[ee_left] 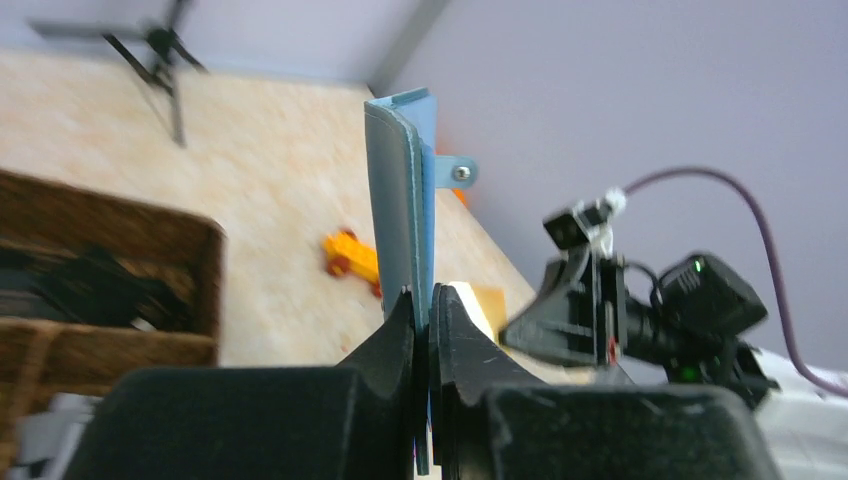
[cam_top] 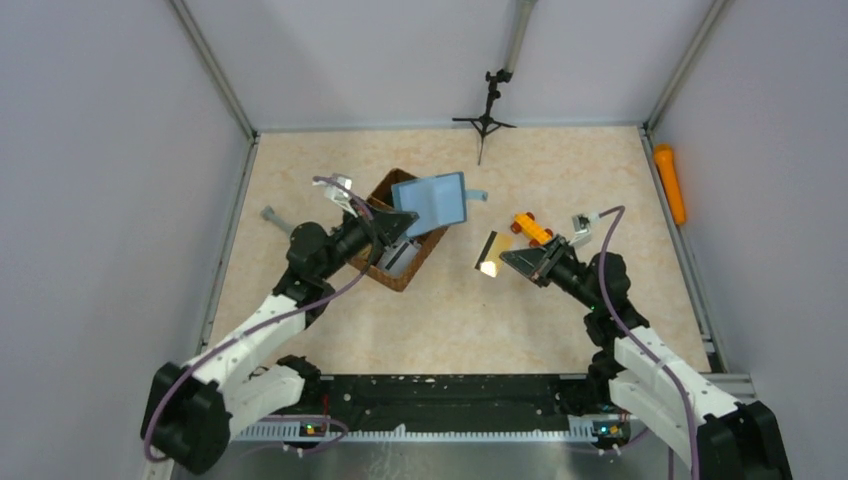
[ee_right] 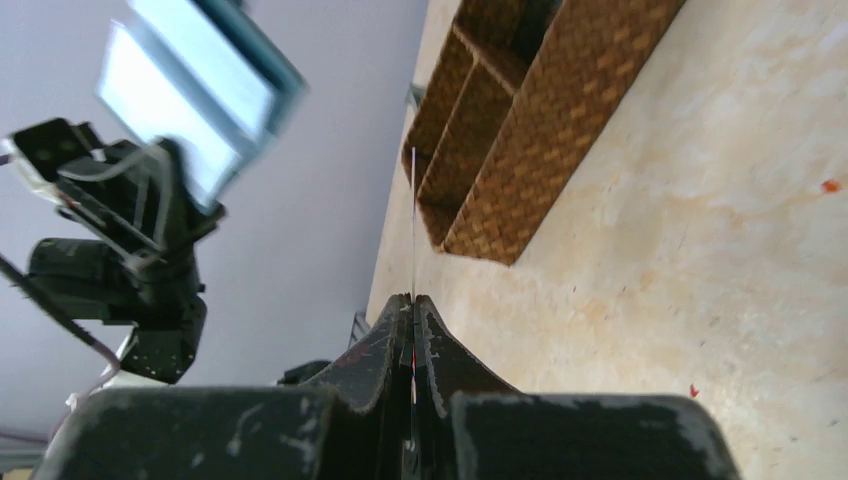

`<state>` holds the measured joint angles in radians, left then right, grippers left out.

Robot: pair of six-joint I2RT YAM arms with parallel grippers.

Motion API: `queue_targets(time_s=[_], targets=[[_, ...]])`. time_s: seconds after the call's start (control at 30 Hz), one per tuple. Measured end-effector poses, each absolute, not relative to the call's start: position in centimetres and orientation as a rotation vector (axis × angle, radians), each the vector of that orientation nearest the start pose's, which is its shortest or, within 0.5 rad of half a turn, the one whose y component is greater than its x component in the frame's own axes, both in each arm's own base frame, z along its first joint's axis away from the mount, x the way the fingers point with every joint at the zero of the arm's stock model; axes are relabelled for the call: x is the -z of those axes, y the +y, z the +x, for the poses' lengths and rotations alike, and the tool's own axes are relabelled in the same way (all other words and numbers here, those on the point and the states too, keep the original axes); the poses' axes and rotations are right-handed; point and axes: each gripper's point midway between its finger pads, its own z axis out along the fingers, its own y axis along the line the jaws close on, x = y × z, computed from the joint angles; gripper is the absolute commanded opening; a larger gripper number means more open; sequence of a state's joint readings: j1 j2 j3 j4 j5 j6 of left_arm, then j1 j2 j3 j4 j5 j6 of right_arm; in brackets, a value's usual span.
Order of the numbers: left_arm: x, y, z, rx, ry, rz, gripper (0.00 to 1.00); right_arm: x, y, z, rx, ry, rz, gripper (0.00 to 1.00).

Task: Take the credit cards out of the card holder
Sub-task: Place the credit card in the storage box.

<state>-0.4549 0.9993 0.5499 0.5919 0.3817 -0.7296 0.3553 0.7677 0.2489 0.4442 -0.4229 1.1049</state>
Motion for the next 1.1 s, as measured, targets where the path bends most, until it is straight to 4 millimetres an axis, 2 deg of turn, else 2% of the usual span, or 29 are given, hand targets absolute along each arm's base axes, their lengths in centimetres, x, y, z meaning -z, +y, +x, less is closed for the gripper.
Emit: queue_targets(time_s=[0.07, 0.13, 0.2, 0.3, 0.57, 0.73, 0.93, 1.1], targets=[[-30.8, -21.5, 27.4, 1.119, 1.478, 0.081, 0.00, -18.6, 21.2, 23.2, -1.428, 1.860, 0.325, 0.00], [-32.0, -19.5, 27.4, 1.031, 1.436, 0.024, 0.00, -18.1, 22.6, 22.9, -1.443, 1.894, 0.316, 0.00], [-32.3, -17.5, 27.6, 0.934, 1.421, -0.052, 0.00, -17.9, 24.4, 22.9, -1.460, 1.923, 0.307, 0.00], [-31.9, -15.5, 27.9, 0.837, 1.433, -0.127, 0.00, -17.9, 26.6, 23.6, -1.469, 1.934, 0.324, 0.00], [-31.2, -13.3, 27.8, 0.738, 1.451, -0.200, 0.00, -18.0, 33.3, 26.3, -1.498, 1.923, 0.411, 0.00], [-32.4, -12.1, 26.9, 0.712, 1.401, -0.224, 0.00, -17.7, 37.7, 28.4, -1.532, 1.909, 0.444, 0.00], [-34.0, -10.0, 25.5, 0.681, 1.311, -0.275, 0.03, -17.2, 40.9, 30.9, -1.581, 1.882, 0.477, 0.00], [-34.8, -8.3, 24.3, 0.637, 1.267, -0.308, 0.03, -16.5, 42.9, 32.9, -1.576, 1.873, 0.499, 0.00]])
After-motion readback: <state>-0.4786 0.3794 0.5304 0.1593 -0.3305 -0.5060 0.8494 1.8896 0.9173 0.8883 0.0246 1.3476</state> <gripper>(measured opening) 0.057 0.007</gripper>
